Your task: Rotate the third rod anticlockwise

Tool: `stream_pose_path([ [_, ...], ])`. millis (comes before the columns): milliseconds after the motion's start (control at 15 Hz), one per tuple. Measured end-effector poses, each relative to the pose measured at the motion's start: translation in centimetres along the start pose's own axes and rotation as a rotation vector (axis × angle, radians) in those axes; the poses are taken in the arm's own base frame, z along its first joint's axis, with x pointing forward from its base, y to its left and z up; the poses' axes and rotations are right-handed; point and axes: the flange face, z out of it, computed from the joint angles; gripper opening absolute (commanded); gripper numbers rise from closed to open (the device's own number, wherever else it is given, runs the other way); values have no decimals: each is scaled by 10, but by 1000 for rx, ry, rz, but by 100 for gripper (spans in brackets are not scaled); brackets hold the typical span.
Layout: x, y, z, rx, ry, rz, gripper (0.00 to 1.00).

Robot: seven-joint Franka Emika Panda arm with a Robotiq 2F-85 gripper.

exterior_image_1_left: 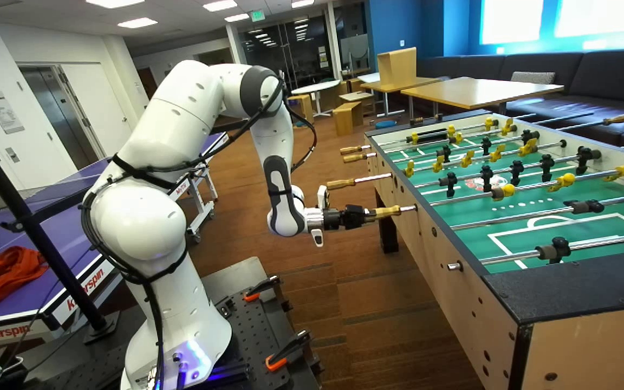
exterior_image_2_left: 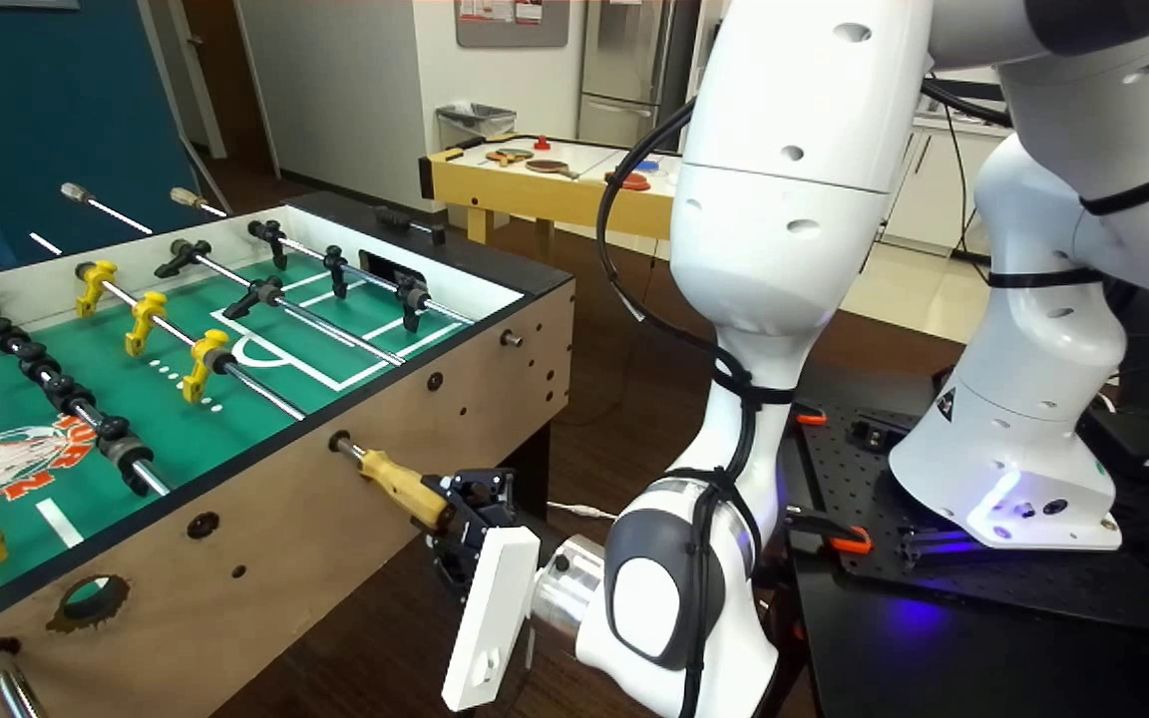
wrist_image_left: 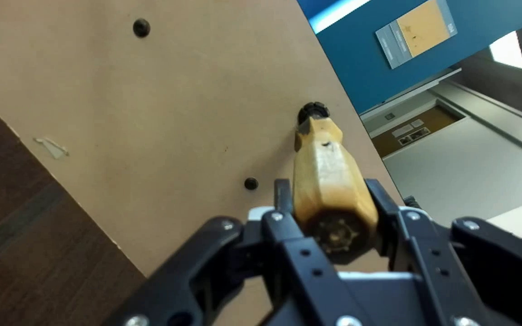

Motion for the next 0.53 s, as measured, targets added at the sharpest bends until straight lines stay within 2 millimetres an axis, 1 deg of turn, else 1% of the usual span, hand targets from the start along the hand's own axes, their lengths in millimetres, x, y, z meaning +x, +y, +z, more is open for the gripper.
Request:
stream_pose_path([
  [533,-9,1,4,8,57,-330,17],
])
